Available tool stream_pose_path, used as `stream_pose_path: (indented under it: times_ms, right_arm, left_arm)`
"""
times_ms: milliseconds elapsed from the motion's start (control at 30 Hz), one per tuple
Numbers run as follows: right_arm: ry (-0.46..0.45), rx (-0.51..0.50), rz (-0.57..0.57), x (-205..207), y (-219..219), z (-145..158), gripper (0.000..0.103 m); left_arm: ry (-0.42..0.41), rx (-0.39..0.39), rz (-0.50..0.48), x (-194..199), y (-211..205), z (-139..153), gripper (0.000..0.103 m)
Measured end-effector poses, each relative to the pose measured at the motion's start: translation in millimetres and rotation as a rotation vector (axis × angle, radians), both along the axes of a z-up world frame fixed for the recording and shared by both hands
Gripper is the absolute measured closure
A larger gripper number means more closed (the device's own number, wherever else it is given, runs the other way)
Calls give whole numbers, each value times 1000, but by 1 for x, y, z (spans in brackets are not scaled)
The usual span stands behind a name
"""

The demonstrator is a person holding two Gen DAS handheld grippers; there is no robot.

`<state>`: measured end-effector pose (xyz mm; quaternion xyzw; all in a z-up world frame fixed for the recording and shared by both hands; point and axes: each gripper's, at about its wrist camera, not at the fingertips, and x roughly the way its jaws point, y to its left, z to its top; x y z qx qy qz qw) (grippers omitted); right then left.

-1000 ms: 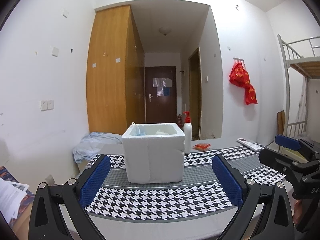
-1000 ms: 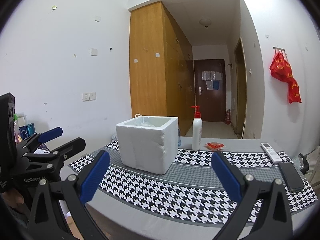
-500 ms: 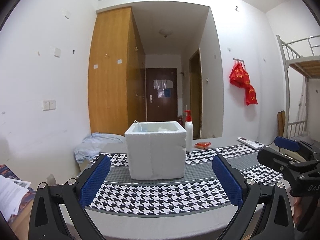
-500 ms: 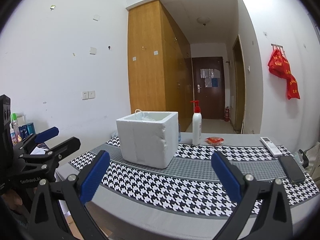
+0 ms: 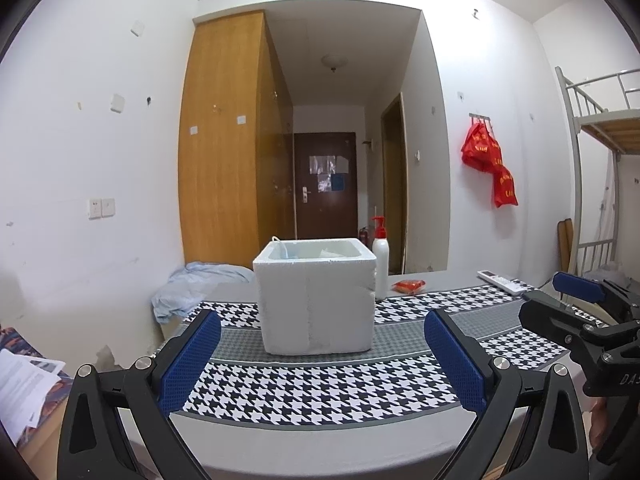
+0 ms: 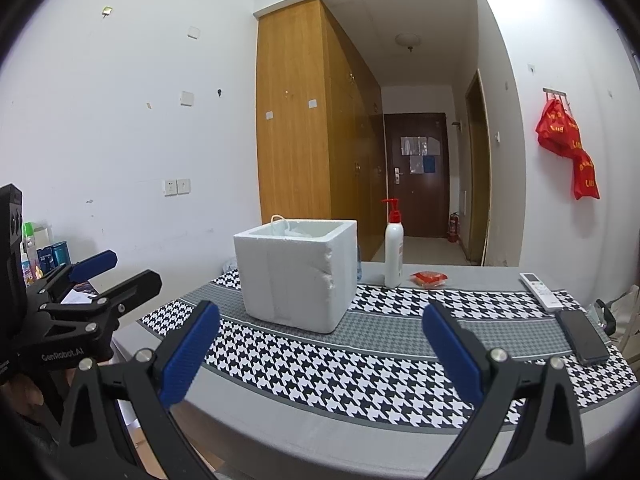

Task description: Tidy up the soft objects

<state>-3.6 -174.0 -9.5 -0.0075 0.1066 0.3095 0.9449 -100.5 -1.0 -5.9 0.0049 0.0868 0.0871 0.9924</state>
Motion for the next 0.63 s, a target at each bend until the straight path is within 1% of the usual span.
stream_pose_path:
  times_ms: [633]
  right_arm:
    - [1,-16,3,0,4,-1,0]
  left_arm:
    - [10,1,-3,3,2,-1,1]
